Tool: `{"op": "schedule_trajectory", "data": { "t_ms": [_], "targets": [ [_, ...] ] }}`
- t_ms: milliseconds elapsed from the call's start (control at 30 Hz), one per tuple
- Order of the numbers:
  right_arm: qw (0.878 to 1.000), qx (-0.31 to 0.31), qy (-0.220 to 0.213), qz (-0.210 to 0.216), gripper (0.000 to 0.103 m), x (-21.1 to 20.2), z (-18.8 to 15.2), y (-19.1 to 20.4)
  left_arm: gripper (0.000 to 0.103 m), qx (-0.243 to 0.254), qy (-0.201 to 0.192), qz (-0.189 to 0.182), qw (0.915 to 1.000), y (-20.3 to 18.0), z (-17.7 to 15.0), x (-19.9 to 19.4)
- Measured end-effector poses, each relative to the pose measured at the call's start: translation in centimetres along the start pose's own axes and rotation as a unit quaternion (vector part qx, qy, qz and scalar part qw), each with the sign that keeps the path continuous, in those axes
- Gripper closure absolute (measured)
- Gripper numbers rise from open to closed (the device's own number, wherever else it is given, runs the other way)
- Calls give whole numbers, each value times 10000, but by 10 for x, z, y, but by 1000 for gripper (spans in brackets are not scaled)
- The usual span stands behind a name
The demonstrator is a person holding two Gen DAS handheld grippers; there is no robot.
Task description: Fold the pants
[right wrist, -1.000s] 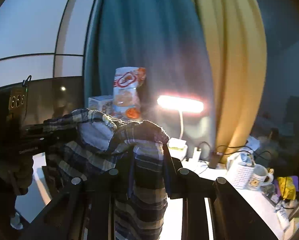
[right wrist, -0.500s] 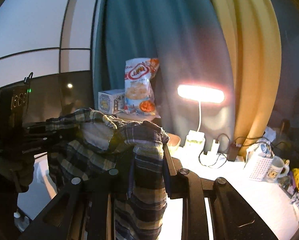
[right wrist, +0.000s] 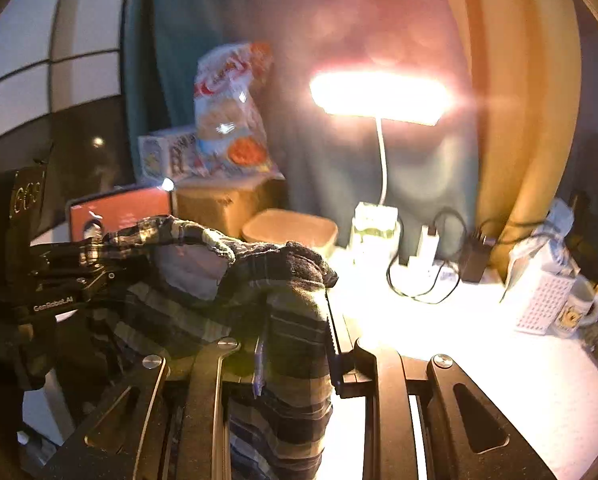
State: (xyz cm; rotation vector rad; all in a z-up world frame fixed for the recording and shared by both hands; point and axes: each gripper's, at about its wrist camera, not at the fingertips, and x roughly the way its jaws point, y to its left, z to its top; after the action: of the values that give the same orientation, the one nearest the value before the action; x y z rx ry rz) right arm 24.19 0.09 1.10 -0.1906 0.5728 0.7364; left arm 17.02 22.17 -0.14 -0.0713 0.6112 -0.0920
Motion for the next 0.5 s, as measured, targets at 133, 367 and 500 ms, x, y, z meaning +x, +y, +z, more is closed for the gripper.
{"op": "schedule_trajectory", "data": {
  "t_ms": [133,367,500],
  "targets": [
    [9994,84,323,81,79,40,-6,-16,85,-79,343,160,9993,9,-6,32],
    [9962,197,804,261,79,104,-17,-31,85,-365,820,390,9952,34,-14,72],
    [9934,334,1061,287,79,132,-29,-41,81,-436,1088,460,9920,42,-22,94]
  ]
}}
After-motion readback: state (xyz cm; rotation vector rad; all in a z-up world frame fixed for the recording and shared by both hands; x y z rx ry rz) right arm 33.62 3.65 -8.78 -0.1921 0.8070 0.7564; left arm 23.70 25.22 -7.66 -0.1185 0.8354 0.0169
